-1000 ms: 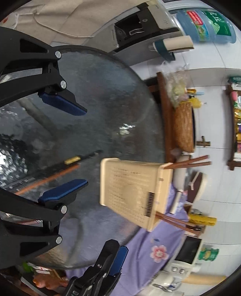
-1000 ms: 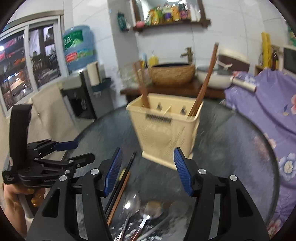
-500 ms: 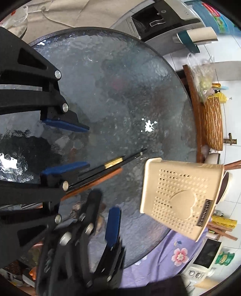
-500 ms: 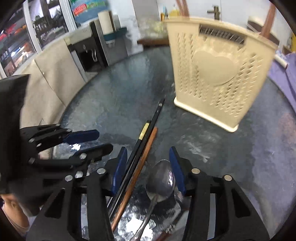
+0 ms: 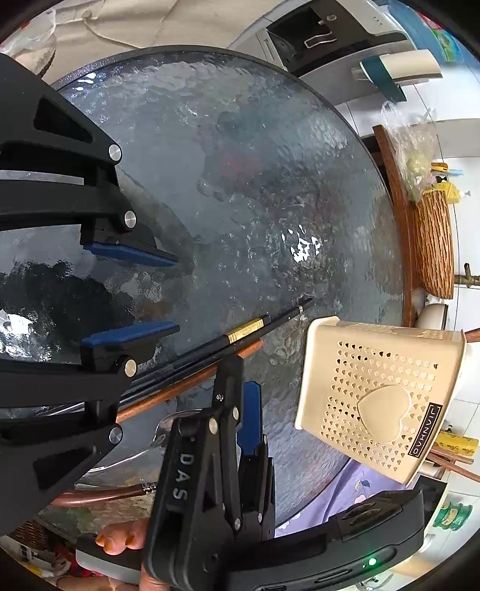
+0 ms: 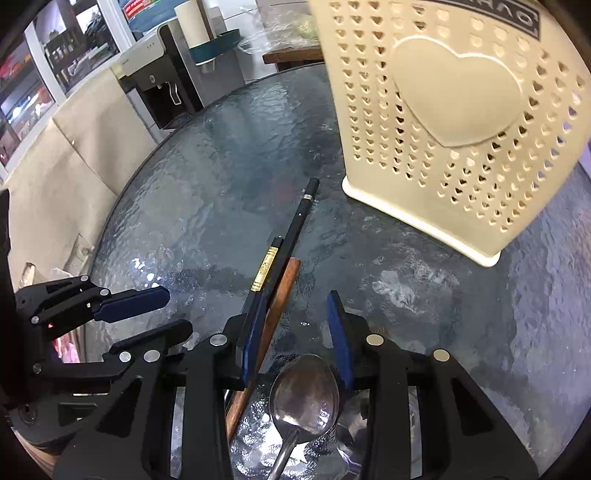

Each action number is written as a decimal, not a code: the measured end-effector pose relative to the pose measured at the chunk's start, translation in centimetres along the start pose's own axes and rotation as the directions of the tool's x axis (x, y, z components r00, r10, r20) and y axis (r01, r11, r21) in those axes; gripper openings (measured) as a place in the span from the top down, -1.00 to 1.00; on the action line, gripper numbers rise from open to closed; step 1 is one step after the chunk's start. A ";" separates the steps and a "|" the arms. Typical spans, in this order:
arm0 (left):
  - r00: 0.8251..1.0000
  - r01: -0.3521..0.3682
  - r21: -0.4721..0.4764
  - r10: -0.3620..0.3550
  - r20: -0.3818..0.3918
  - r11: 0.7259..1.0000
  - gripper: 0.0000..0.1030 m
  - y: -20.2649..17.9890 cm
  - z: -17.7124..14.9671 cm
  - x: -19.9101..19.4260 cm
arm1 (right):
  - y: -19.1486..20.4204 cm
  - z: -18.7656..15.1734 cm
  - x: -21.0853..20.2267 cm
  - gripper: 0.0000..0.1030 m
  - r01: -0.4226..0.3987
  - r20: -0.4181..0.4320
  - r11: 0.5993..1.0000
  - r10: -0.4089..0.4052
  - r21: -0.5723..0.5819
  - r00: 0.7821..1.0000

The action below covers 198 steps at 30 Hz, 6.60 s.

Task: Organize utensils
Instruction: 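Move both tools down to the utensil pile beside the caddy, then grasp a gold-banded black chopstick with the left tool while the right tool grasps a brown chopstick, then lift both chopsticks and carry them above the cream caddy, then lower both chopsticks into the caddy and open both tools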

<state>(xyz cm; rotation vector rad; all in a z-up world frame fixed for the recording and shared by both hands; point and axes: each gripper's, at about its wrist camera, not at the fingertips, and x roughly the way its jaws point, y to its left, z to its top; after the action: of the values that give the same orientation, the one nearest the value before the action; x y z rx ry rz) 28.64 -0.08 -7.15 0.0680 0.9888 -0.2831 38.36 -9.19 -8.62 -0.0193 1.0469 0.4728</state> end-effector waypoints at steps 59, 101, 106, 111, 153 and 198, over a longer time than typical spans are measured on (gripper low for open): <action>0.995 -0.094 0.030 0.095 -0.025 0.995 0.74 2.2 4.6 3.3 | -1.1 1.7 0.7 0.78 0.090 -0.102 0.994 -0.083 0.063 0.991; 0.955 0.032 -0.069 -0.010 0.295 0.997 0.87 0.2 6.3 -8.6 | -1.7 -0.5 -13.5 0.85 -0.186 0.414 0.977 0.126 0.106 0.902; 0.937 0.043 -0.049 -0.024 0.349 0.998 0.87 -0.8 6.3 -11.0 | -1.5 -1.4 -16.1 0.85 -0.196 0.473 0.977 0.136 0.080 0.870; 0.927 0.050 -0.034 -0.034 0.374 0.998 0.87 -1.3 6.1 -11.9 | -0.6 -1.7 -17.7 0.86 -0.183 0.503 0.982 0.132 0.054 0.854; 0.870 0.107 0.032 -0.109 0.480 0.994 0.87 -2.9 9.6 -17.9 | 1.2 1.4 -24.9 0.86 -0.106 0.595 0.993 0.112 -0.046 0.796; 0.905 0.051 -0.093 -0.006 0.425 0.994 0.87 -3.5 21.7 -8.8 | -7.7 11.3 -21.4 0.85 0.176 0.572 0.971 -0.239 0.164 0.785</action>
<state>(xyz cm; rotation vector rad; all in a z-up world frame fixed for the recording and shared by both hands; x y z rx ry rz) 40.85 -5.62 12.41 -0.0994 0.5678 -0.2597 41.86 -21.31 13.43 0.0983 0.4404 0.1943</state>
